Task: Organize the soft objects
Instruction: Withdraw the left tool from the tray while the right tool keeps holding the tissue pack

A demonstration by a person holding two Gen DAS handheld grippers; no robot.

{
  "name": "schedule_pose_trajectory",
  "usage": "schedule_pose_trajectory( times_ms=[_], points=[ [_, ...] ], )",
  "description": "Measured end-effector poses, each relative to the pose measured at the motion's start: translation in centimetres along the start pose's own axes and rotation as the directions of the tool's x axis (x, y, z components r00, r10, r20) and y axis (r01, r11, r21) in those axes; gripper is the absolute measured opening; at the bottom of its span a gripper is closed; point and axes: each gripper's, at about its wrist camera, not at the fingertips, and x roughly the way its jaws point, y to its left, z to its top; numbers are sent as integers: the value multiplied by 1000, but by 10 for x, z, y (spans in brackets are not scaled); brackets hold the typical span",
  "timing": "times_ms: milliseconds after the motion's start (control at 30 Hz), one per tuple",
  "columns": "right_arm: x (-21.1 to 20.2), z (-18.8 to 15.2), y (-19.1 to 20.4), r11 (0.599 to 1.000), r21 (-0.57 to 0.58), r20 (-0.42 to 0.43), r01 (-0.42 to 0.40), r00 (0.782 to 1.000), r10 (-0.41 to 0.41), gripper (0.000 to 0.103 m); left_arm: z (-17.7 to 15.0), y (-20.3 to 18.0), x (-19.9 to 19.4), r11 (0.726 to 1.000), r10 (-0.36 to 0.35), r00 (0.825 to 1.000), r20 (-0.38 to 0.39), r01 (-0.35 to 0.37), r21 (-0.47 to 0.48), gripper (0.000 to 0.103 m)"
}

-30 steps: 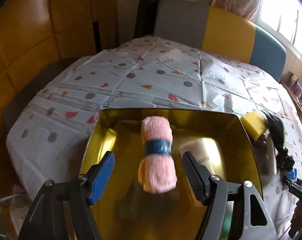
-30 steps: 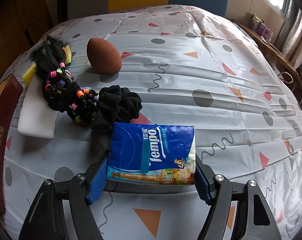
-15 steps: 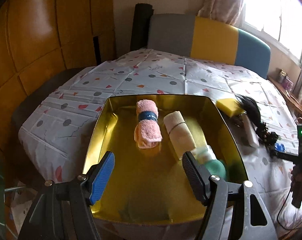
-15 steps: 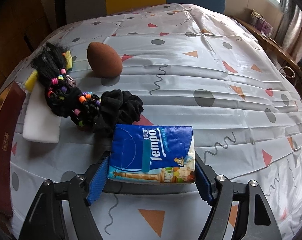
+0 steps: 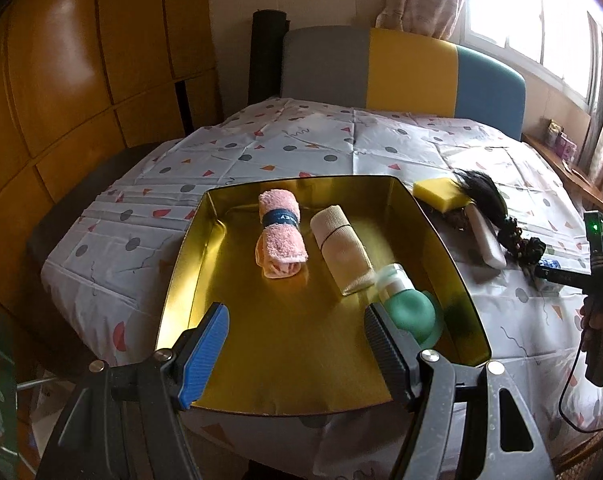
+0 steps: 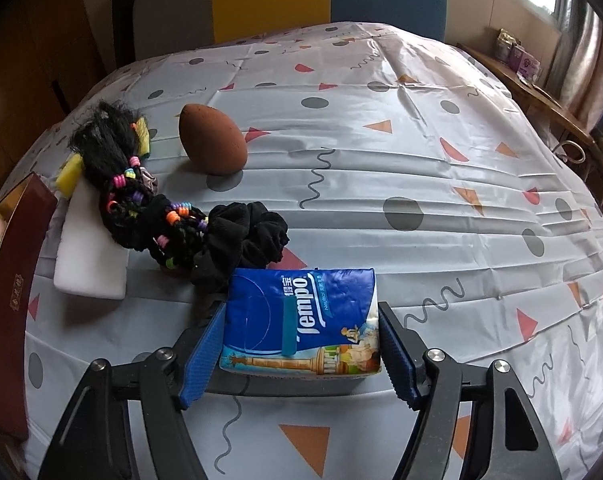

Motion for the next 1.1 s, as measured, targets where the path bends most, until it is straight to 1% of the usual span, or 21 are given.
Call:
schedule_pose_trajectory(
  times_ms=[533, 667, 767, 800, 900, 967, 1100],
  points=[
    [-6, -2, 10, 998, -42, -15, 39, 999, -39, 72, -11, -16, -2, 999, -1, 1000, -18, 2, 49, 71],
    [-11, -2, 10, 999, -36, -7, 25, 1000, -25, 72, -11, -18, -5, 998, -6, 1000, -14, 7, 55, 71],
    [-17, -1, 9, 1000, -21, 11, -15, 1000, 15, 72, -11, -18, -6, 998, -10, 1000, -9, 10, 56, 71],
    [-15, -2, 10, 1000, -26, 6, -18, 1000, 19, 72, -11, -18, -6, 998, -11, 1000, -9, 11, 57, 71],
    [-5, -6, 15, 998, -58, -34, 14, 999, -16, 72, -12, -16, -6, 999, -16, 1000, -13, 17, 51, 71],
    [-8, -6, 15, 999, -51, -21, 13, 1000, -14, 72, -12, -14, -6, 999, -19, 1000, -11, 20, 45, 71],
    [-7, -9, 14, 999, -44, -24, 19, 1000, -20, 72, -13, -10, -5, 999, -29, 1000, -13, 29, 37, 71]
  ],
)
